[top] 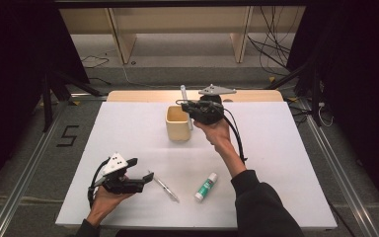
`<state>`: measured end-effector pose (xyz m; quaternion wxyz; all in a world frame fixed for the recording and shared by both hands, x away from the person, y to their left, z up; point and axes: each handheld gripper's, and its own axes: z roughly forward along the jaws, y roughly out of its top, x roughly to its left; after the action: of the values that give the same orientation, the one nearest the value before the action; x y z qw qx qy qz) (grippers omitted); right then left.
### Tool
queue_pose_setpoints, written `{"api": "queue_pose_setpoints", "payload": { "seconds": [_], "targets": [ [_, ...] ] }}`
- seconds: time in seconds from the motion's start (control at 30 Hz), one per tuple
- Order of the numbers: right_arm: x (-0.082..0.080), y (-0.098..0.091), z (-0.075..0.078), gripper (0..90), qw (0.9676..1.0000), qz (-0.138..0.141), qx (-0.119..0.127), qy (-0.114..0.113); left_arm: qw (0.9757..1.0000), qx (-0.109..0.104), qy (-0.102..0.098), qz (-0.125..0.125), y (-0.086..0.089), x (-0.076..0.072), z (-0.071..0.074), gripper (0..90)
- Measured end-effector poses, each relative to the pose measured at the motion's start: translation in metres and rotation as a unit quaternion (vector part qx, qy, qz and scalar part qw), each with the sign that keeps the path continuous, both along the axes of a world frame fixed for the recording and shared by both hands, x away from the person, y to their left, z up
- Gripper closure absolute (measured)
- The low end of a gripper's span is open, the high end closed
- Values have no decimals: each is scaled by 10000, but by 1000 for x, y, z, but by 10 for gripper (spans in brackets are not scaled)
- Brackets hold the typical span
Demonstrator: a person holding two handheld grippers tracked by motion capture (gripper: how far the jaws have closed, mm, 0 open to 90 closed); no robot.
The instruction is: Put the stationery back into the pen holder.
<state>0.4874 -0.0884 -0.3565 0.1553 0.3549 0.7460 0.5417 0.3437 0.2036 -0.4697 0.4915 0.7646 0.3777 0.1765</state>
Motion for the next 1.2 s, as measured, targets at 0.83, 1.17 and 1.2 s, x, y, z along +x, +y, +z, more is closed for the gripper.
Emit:
{"api": "queue_pose_setpoints", "payload": {
  "seconds": [0.83, 1.17, 1.2],
  "targets": [
    [35, 28, 17, 784, 9997, -241, -94, 38, 9998, -163, -80, 46, 5, -7, -2, 157],
    [44, 37, 9, 784, 9992, -334, -224, 69, 9998, -166, -126, 51, 5, -6, -2, 157],
    [44, 37, 7, 784, 9991, -340, -249, 76, 9998, -164, -124, 51, 5, -6, -2, 157]
  ]
}}
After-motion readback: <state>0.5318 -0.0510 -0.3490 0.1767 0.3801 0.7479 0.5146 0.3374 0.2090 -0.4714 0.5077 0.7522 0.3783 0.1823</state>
